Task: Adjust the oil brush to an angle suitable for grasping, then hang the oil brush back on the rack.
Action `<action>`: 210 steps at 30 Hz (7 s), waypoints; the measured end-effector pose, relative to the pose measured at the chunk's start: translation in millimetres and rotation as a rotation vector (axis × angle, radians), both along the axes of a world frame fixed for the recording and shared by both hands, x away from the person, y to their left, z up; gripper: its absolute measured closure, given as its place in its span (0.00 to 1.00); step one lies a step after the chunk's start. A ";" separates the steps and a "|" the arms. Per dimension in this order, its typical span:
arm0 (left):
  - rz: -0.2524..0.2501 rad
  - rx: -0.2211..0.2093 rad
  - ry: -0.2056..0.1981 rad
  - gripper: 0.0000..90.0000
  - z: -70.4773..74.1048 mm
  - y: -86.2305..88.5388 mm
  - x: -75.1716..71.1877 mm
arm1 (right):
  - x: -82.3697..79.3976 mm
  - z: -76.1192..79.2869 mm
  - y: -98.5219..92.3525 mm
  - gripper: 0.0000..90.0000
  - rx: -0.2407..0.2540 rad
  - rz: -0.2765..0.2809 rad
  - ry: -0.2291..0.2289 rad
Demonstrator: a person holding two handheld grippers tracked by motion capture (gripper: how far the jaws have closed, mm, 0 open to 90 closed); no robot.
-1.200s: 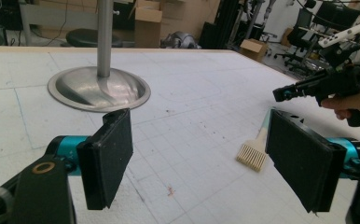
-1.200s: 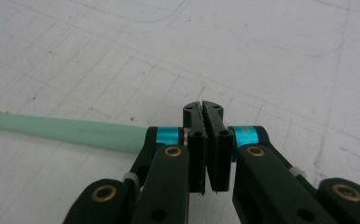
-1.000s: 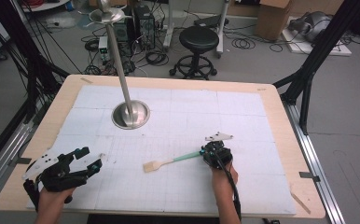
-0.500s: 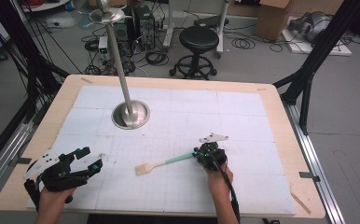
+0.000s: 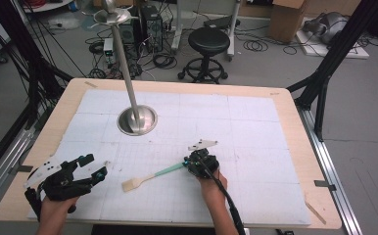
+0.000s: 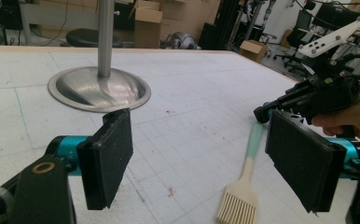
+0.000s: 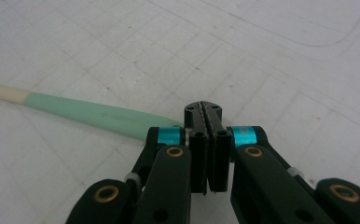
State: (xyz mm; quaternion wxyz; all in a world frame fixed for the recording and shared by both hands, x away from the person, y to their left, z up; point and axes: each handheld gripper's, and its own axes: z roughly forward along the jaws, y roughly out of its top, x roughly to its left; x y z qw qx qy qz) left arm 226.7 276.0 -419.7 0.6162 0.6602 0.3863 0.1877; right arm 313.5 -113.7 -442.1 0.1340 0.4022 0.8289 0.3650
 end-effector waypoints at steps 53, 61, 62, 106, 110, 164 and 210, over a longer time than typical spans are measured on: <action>-0.065 0.010 -0.036 0.23 3.0 -8.5 1.1 | -127.4 52.6 -186.5 0.18 0.236 -0.302 -0.384; -0.061 0.007 -0.032 0.23 2.6 -9.3 1.1 | -126.6 49.9 -187.0 0.18 0.219 -0.312 -0.387; -0.060 0.004 -0.031 0.23 2.4 -9.9 1.0 | -127.0 49.9 -187.1 0.18 0.223 -0.315 -0.385; -0.315 0.328 0.147 0.50 -15.7 -63.3 29.4 | -129.2 45.7 -179.2 0.19 0.186 -0.286 -0.357; -0.355 0.372 0.168 0.54 -18.5 -75.1 35.4 | -129.6 45.8 -178.5 0.19 0.187 -0.289 -0.349; -0.418 0.557 0.276 0.91 -18.1 -109.4 54.5 | -129.1 45.6 -180.1 0.21 0.191 -0.289 -0.350; -0.616 0.167 0.080 0.91 22.3 -94.4 10.9 | -116.4 61.0 -127.2 0.21 0.399 0.156 -0.302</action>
